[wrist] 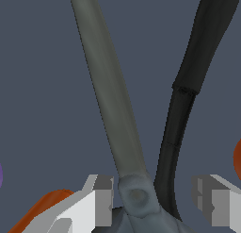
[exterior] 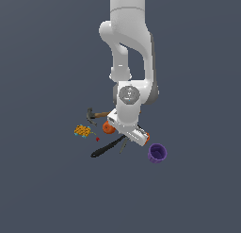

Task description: Pick up a designated object from a clutter of objects.

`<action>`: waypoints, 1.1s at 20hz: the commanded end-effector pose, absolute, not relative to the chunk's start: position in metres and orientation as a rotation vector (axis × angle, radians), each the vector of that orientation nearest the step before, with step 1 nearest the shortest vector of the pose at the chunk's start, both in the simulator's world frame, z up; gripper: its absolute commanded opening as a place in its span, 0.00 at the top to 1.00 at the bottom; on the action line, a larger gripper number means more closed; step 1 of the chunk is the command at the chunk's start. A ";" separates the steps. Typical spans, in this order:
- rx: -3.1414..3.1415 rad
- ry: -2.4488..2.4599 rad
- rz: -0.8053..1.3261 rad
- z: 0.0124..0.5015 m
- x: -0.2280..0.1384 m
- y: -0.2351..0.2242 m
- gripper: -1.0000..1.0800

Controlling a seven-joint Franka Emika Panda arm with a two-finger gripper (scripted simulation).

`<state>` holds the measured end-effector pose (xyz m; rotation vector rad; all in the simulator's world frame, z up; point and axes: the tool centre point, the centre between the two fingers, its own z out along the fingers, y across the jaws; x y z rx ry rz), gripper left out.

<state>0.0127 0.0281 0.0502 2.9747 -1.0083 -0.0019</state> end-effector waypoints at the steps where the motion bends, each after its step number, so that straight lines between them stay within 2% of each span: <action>1: 2.975 -1.009 0.000 0.050 0.013 0.028 1.00; 13: 2.975 -1.009 0.000 0.052 0.014 0.028 1.00; 22: 2.975 -1.009 0.000 0.087 0.028 0.019 1.00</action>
